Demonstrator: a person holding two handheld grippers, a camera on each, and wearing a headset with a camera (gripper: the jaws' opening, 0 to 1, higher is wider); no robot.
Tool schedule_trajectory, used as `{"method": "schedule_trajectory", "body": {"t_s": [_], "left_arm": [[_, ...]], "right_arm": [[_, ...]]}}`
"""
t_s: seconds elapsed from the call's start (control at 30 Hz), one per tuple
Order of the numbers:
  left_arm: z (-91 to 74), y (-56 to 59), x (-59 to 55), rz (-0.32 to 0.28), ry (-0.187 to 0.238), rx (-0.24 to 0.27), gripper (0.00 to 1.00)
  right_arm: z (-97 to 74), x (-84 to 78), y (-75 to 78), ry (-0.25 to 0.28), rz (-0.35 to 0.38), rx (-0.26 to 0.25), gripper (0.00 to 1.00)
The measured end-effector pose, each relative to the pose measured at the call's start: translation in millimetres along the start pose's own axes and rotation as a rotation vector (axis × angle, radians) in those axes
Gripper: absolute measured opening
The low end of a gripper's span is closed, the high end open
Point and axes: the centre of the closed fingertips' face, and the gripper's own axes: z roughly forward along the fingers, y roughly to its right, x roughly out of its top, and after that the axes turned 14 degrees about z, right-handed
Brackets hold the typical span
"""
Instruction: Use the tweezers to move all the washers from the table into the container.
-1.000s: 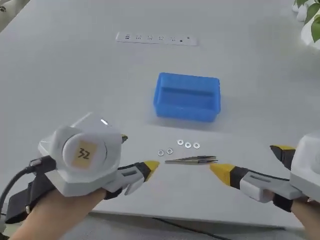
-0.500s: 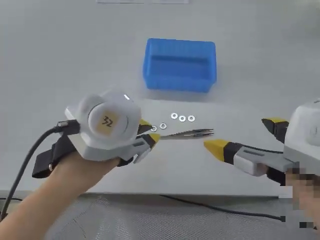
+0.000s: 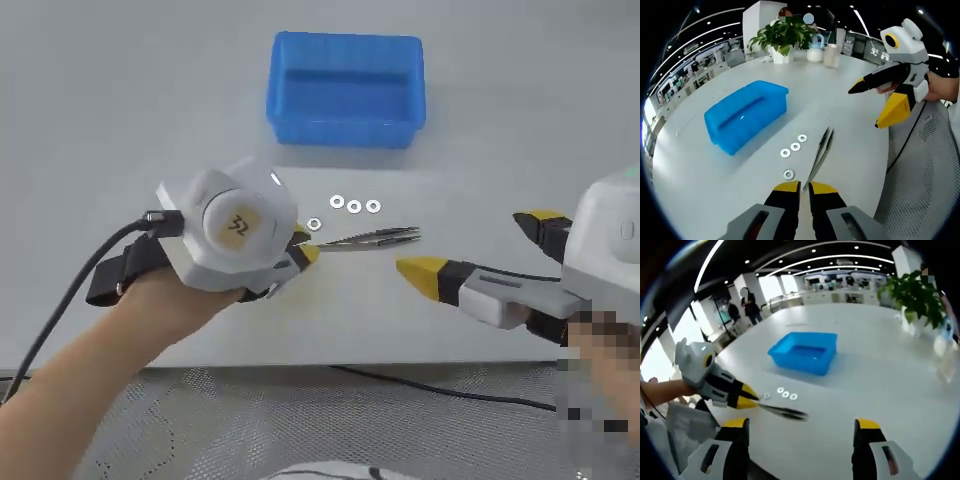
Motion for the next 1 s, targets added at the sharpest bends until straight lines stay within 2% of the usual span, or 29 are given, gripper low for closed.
{"method": "schedule_trajectory", "body": {"t_s": [0.1,0.27,0.3,0.33,0.4,0.5,0.7,0.8,0.93,1.0], "left_arm": [[3.6,2.4,-0.7,0.016,-0.008,-0.029,0.04],[9.4,8.8,-5.7,0.084,-0.041,-0.074,0.04],[10.4,6.0,-0.1,0.12,-0.009,-0.07,0.03],[8.4,8.2,-5.1,0.101,-0.04,-0.081,0.01],[9.2,8.3,-2.7,0.132,-0.03,-0.09,0.0],[10.4,10.0,-1.1,0.188,-0.038,-0.1,0.0],[5.6,14.5,-1.8,0.23,-0.043,-0.116,0.0],[-1.7,10.4,1.7,0.239,-0.029,-0.103,0.0],[-16.9,7.4,7.7,0.24,-0.026,-0.115,0.0],[-23.9,7.8,17.6,0.235,0.034,-0.115,0.0]], "right_arm": [[0.9,0.4,-0.8,-0.002,0.001,0.005,0.84],[3.0,0.6,-3.3,-0.008,-0.005,0.011,0.84],[2.9,0.8,-4.4,-0.008,-0.007,0.01,0.84],[2.6,1.1,-5.5,-0.005,-0.007,0.009,0.84],[1.9,0.9,-8.7,0.0,-0.004,0.01,0.84],[2.5,-5.1,-14.7,-0.012,-0.004,0.011,0.84],[2.4,-10.5,-27.3,-0.031,-0.015,0.019,0.84],[4.6,-9.8,-33.0,-0.027,-0.024,0.009,0.83],[6.2,-11.0,-46.8,-0.039,-0.033,0.004,0.81],[6.7,-11.3,-53.2,-0.039,-0.04,0.005,0.79]]}}
